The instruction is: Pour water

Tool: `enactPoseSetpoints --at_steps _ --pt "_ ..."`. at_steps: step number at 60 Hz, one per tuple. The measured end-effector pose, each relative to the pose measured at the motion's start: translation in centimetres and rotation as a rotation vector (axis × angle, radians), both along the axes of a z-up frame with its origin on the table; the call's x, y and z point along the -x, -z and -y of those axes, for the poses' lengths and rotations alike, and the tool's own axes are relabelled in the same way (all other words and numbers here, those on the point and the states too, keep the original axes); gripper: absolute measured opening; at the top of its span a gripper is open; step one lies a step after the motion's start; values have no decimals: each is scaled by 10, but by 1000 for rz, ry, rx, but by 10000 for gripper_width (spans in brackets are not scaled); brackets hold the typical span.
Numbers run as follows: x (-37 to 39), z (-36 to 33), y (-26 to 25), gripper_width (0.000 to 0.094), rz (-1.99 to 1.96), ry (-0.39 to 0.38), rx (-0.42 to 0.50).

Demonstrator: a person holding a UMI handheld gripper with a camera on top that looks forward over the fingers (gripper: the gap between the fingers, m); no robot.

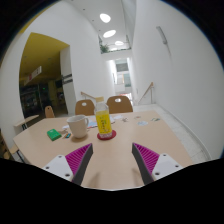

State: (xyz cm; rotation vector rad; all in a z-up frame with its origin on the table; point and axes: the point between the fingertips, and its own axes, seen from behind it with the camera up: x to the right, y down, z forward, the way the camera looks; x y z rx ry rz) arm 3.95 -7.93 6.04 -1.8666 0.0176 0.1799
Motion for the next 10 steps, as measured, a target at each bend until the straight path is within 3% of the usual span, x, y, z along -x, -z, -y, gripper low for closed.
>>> enactPoseSetpoints --at_steps 10 --pt "-12 3 3 853 24 17 9"
